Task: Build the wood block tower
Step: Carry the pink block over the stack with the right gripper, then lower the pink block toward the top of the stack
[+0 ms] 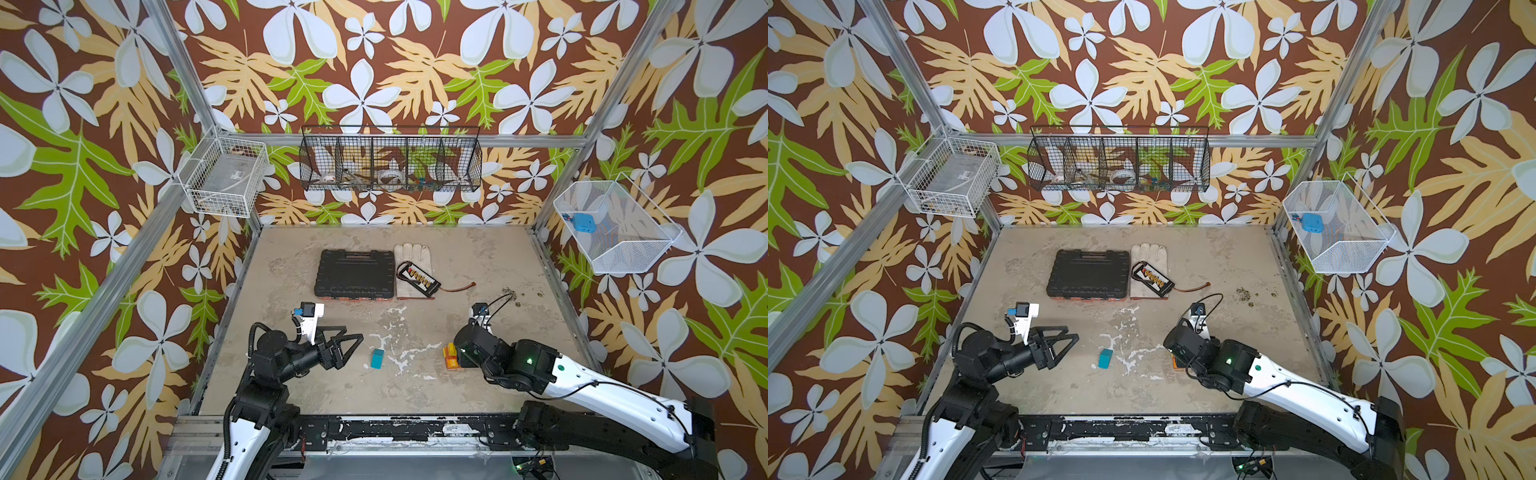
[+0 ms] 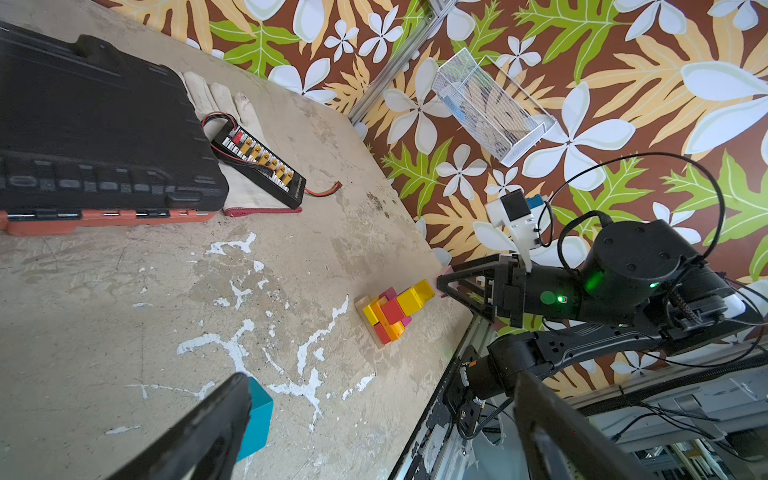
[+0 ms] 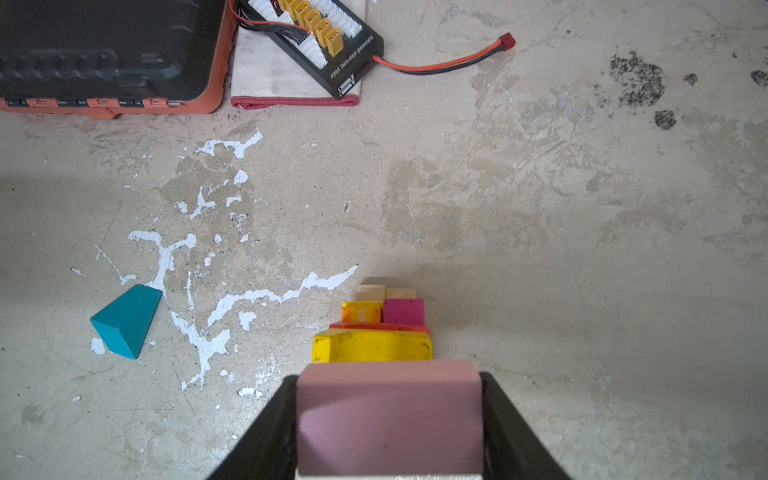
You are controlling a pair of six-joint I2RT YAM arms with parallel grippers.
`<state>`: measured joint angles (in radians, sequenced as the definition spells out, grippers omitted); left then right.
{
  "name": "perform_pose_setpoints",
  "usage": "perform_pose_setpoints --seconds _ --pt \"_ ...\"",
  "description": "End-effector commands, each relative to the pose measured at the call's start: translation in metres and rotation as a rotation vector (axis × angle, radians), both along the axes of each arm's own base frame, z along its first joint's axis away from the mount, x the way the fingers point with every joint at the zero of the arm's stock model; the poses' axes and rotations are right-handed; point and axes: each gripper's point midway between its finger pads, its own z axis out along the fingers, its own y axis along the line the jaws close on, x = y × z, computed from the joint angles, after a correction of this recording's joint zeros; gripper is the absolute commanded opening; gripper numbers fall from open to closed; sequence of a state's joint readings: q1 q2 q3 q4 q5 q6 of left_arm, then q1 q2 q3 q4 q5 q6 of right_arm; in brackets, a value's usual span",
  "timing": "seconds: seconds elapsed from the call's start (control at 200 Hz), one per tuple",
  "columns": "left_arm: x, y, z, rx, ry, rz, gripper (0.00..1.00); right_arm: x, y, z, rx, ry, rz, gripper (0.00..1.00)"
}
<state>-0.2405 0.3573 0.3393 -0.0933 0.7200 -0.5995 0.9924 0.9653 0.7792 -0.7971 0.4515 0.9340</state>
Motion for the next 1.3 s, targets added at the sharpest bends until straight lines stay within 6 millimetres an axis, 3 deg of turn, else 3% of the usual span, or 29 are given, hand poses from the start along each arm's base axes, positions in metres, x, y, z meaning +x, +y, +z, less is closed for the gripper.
perform_pose_setpoints --seconds 0.0,0.34,1.296 --pt "0.0 -0.001 0.006 -0.009 -0.028 -0.009 1.0 0.002 0.002 -0.002 0.008 -0.006 -0.003 0.2" --pt "-0.001 -0.001 0.006 -0.009 -0.03 -0.009 1.0 0.004 0.011 -0.008 0.018 0.014 0.008 0.21" --pt "-0.002 -0.001 0.007 -0.012 -0.036 -0.013 1.0 0.009 0.01 -0.016 -0.023 0.015 -0.009 0.41"
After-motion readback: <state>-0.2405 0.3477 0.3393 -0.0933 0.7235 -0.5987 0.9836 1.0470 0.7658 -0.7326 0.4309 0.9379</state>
